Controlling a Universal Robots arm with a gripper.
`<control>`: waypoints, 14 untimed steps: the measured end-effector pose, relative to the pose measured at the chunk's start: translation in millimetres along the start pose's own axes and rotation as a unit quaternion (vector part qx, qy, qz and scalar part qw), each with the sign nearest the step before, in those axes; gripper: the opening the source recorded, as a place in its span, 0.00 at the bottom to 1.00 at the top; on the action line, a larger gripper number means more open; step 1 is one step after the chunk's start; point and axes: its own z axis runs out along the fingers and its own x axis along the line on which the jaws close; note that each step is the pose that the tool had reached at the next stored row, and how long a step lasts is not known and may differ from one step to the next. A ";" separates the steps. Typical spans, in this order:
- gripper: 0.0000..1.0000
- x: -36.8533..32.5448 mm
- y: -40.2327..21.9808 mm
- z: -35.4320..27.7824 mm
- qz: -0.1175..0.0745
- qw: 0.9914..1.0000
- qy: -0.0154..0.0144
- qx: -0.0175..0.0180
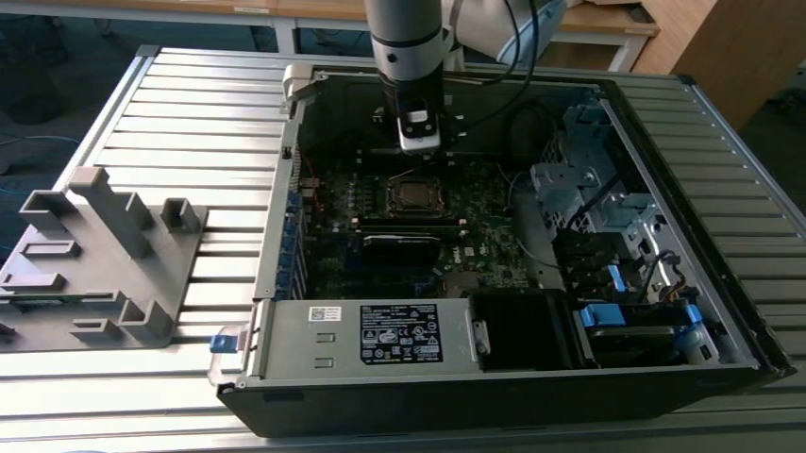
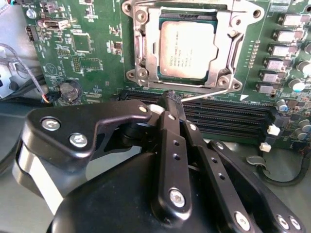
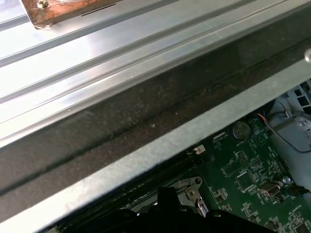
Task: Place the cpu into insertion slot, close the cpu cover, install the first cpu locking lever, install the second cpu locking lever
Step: 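Install the first cpu locking lever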
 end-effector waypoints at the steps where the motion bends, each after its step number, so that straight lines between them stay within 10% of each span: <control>1: 0.11 -0.1 0.1 -0.6 0.001 1.000 0.000 0.000; 4: 0.11 -0.3 0.5 -2.5 0.002 1.000 0.000 0.000; 8: 0.11 0.6 -0.3 -2.8 0.013 1.000 0.010 -0.020; 14: 0.11 6.4 -3.9 -1.4 0.015 1.000 0.008 -0.022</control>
